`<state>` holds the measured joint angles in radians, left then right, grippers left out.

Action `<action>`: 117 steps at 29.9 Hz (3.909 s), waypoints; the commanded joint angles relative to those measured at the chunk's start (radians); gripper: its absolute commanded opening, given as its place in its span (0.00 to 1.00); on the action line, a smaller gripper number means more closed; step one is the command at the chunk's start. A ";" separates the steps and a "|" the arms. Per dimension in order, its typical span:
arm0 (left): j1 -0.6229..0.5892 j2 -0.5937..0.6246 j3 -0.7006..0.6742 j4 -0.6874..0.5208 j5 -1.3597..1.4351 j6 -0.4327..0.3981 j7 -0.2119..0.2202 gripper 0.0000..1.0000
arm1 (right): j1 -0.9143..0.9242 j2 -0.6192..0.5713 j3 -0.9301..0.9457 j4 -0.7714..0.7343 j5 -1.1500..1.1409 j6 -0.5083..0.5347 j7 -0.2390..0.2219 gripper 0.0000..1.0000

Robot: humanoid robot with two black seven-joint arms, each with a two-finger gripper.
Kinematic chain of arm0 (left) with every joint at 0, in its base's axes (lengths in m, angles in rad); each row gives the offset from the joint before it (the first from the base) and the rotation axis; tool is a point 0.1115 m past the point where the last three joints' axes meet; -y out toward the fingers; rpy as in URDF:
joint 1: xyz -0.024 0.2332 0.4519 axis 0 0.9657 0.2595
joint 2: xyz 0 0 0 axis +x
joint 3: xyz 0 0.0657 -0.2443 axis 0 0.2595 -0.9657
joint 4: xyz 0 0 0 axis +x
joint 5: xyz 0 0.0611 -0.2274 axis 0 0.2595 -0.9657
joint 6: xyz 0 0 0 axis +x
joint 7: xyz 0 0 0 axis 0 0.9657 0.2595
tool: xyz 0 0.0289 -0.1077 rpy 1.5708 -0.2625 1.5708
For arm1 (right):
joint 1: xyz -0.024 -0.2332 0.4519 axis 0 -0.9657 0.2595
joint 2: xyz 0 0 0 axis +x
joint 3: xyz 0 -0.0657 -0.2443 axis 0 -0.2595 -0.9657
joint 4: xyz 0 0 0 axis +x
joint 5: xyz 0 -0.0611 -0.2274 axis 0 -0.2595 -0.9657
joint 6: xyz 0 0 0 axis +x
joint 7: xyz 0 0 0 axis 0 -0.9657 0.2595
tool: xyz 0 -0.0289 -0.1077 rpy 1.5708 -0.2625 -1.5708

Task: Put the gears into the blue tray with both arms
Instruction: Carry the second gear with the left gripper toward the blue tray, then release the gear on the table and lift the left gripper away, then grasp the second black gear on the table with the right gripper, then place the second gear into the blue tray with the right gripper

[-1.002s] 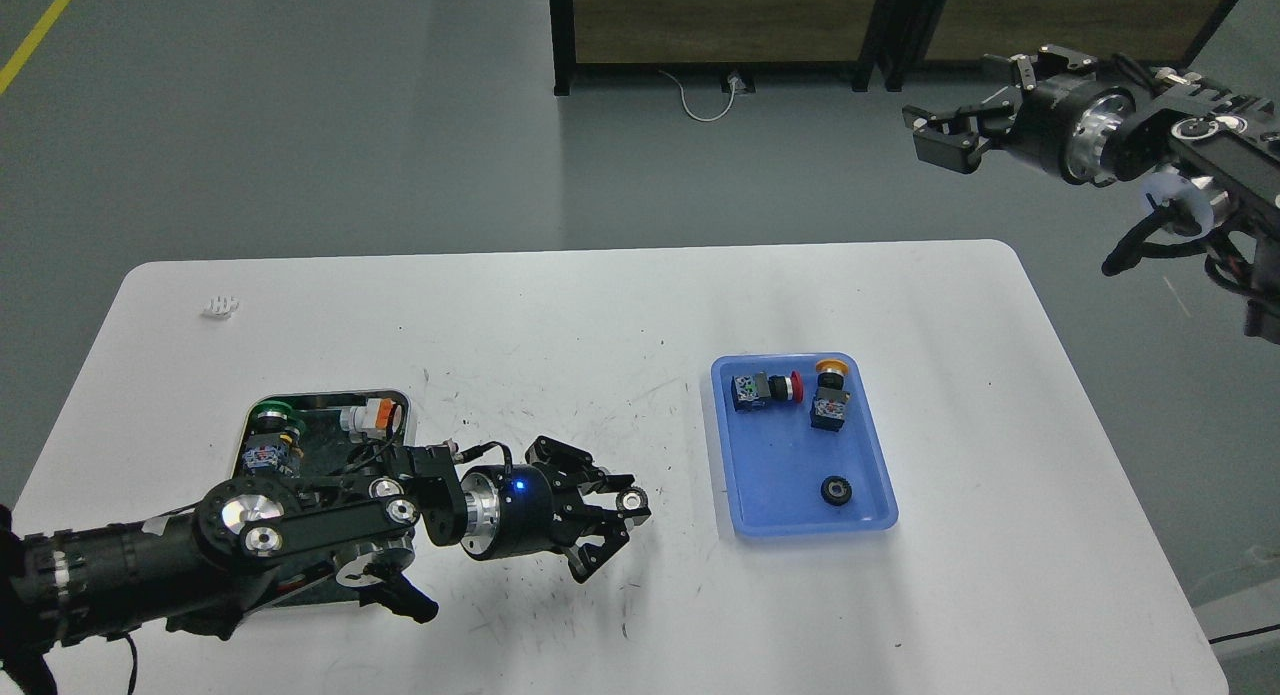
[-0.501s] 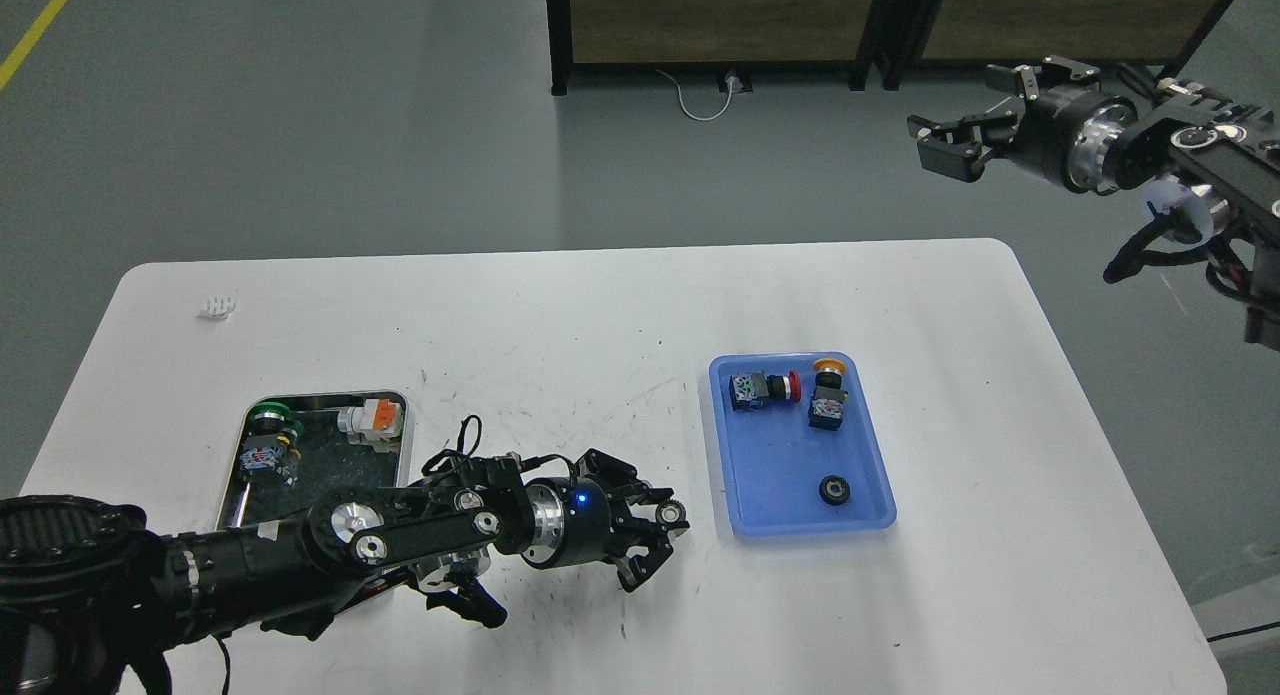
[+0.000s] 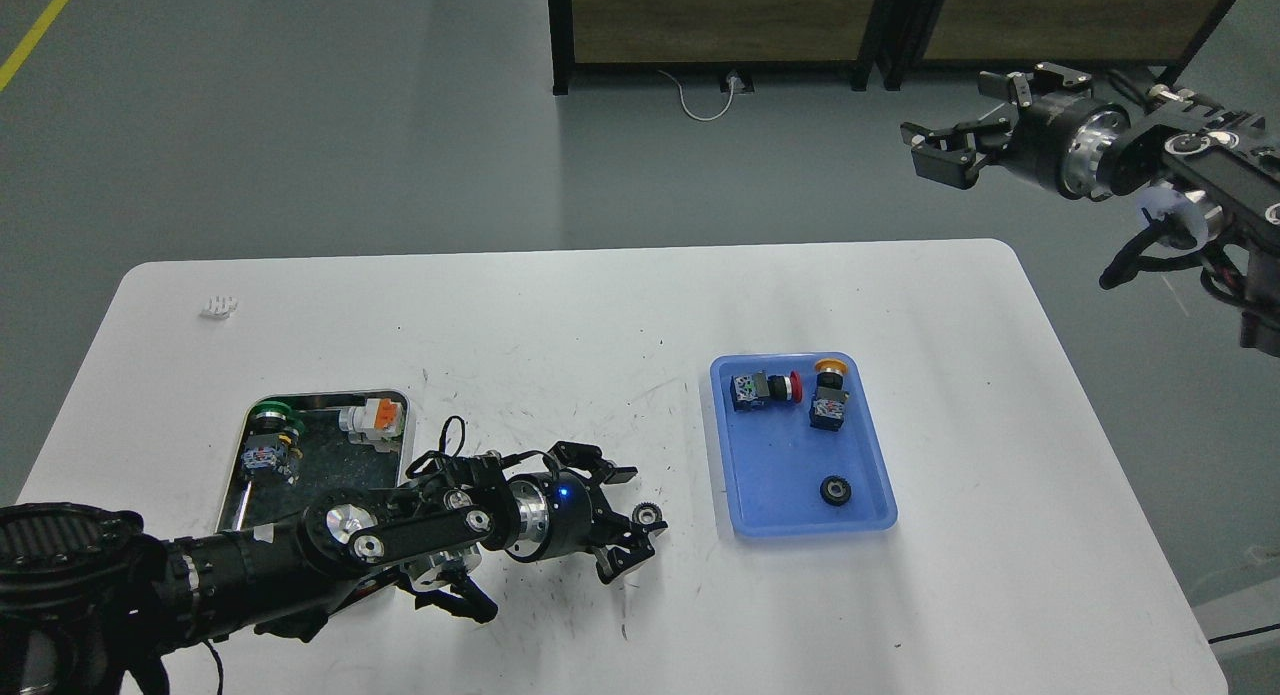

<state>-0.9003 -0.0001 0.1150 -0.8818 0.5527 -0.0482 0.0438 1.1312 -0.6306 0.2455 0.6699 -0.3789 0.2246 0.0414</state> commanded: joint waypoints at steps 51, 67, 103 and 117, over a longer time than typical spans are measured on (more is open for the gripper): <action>-0.138 0.983 -0.256 -0.077 -0.209 -0.240 -0.068 0.97 | -0.180 0.483 -0.443 0.205 -0.152 0.047 -0.023 0.99; -0.138 0.999 -0.258 -0.078 -0.209 -0.242 -0.068 0.97 | -0.180 0.520 -0.466 0.148 -0.155 0.047 -0.018 0.91; -0.141 1.000 -0.259 -0.077 -0.209 -0.239 -0.065 0.97 | -0.208 0.497 -0.457 0.148 -0.201 0.050 -0.015 0.45; -0.141 1.002 -0.258 -0.075 -0.208 -0.237 -0.065 0.97 | -0.197 0.476 -0.433 0.157 -0.202 0.073 -0.012 0.23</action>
<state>-1.0427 1.0004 -0.1443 -0.9574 0.3451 -0.2855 -0.0214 0.9259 -0.1531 -0.2013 0.8273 -0.5823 0.2940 0.0251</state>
